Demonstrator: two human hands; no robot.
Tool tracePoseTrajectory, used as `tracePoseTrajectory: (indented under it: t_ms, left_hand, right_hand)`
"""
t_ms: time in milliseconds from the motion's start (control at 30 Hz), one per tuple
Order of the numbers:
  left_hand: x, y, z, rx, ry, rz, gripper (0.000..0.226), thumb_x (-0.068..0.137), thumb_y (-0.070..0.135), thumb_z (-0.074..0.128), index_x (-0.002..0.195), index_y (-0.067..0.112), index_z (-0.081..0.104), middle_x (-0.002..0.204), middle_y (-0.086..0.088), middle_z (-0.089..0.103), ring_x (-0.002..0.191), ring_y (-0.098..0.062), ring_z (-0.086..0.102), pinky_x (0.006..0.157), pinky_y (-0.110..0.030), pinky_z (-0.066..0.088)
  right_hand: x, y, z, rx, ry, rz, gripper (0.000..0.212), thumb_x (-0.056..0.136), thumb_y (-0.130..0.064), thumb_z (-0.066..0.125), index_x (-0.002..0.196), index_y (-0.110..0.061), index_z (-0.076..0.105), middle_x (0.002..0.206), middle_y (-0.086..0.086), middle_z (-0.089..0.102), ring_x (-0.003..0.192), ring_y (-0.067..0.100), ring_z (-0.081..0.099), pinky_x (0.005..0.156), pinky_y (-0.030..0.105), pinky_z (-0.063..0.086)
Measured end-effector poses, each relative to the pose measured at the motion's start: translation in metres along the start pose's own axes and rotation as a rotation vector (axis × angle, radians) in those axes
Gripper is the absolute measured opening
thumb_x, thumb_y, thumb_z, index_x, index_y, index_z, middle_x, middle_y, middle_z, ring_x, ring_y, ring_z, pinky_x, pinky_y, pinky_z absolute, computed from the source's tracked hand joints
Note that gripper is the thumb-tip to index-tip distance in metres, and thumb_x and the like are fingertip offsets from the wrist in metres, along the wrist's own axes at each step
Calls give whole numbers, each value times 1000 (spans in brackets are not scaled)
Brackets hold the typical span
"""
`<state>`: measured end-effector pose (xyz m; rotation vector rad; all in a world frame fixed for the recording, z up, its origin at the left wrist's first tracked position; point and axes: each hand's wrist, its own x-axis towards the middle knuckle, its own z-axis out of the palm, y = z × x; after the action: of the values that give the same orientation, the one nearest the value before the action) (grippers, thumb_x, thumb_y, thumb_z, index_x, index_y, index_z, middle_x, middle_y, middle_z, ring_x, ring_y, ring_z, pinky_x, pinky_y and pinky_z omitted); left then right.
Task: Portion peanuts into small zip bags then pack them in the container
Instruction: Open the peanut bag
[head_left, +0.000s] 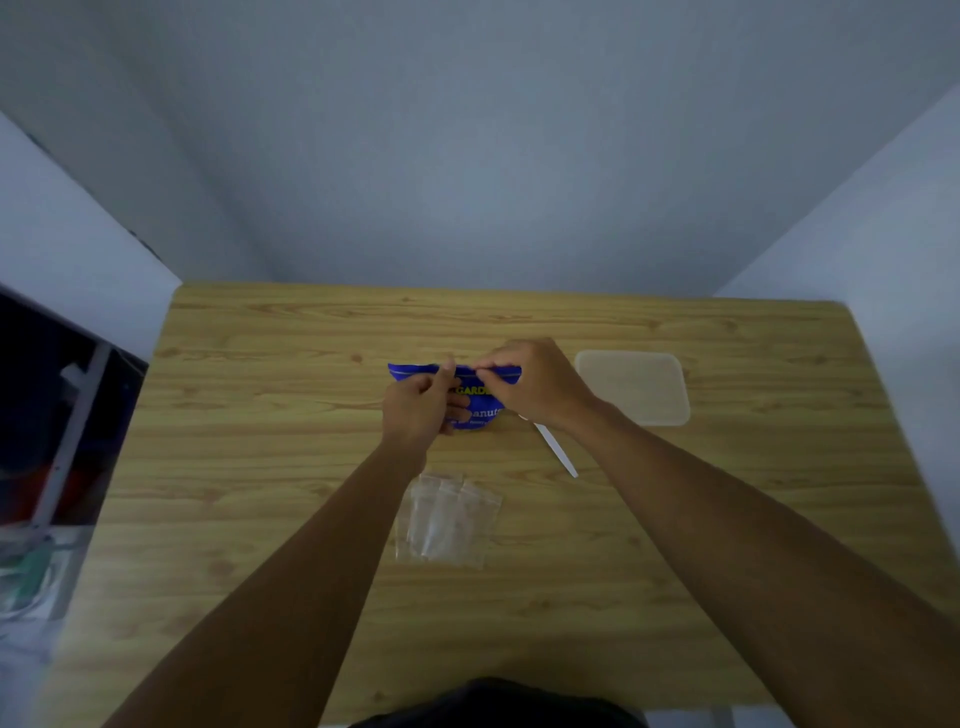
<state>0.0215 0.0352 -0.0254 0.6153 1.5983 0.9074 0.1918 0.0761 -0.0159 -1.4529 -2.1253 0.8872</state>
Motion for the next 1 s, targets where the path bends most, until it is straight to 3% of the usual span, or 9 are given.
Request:
tracePoseTrajectory:
  t_ms: [267, 467, 633, 833, 1000]
  left_hand:
    - [-3, -4, 2, -16, 7, 46, 27, 98, 27, 59, 93, 2, 68, 76, -13, 74, 57, -17, 68, 42, -26, 46]
    - [-6, -1, 8, -68, 42, 50, 22, 99, 16, 55, 94, -2, 65, 79, -20, 72, 58, -19, 67, 40, -24, 46]
    - [-6, -5, 6, -61, 56, 48, 21, 95, 11, 54, 92, -5, 67, 77, -22, 72, 62, -26, 68, 44, -27, 50]
    - [-8, -8, 5, -53, 60, 62, 19, 94, 8, 55, 86, -7, 65, 71, -20, 70, 57, -23, 66, 43, -26, 48]
    - [-10, -9, 4, -32, 62, 84, 21, 92, 3, 51, 80, -8, 65, 67, -21, 67, 51, -22, 61, 44, -28, 47]
  right_hand:
    - [-13, 10, 2, -95, -19, -72, 33, 89, -25, 67, 121, -31, 73, 124, -7, 72, 117, 8, 66, 101, 40, 53]
    - [-3, -3, 1, 57, 7, 79, 15, 90, -27, 70, 102, -23, 79, 92, -12, 76, 86, 1, 69, 80, 34, 60]
    - [21, -12, -6, 76, -152, 231, 10, 89, -25, 75, 95, -20, 81, 79, -18, 71, 77, -3, 66, 72, 25, 55]
    - [38, -23, -17, -31, -355, 241, 8, 86, -26, 76, 85, -20, 82, 84, -9, 78, 85, 6, 71, 78, 36, 62]
    - [48, -23, -11, -158, -370, 222, 14, 85, -17, 68, 76, -16, 79, 77, -3, 76, 76, 15, 72, 71, 40, 63]
